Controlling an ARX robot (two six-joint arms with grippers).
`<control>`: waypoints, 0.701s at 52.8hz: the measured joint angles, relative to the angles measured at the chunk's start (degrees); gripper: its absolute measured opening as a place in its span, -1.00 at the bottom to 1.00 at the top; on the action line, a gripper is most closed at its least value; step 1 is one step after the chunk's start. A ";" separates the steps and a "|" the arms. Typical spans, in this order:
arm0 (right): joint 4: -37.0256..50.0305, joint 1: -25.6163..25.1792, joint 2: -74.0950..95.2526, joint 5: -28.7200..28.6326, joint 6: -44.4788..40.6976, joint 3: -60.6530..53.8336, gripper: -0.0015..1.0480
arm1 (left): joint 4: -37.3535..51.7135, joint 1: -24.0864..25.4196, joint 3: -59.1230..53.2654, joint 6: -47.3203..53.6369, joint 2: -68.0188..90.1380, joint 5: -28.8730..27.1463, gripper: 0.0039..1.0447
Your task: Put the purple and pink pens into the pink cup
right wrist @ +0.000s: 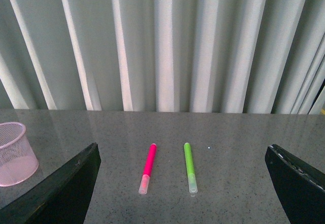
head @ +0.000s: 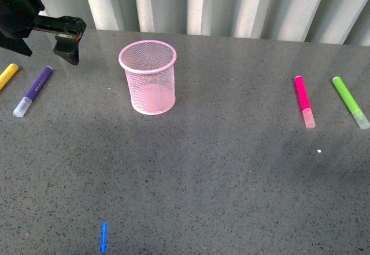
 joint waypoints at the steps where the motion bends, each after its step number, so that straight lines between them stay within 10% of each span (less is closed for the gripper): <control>1: 0.00 0.00 0.00 0.00 0.00 0.00 0.87 | 0.00 0.04 0.17 0.00 0.20 -0.02 0.88; 37: 0.00 0.00 0.00 0.00 0.00 0.00 0.87 | -0.31 3.32 7.26 -0.04 8.66 1.40 0.88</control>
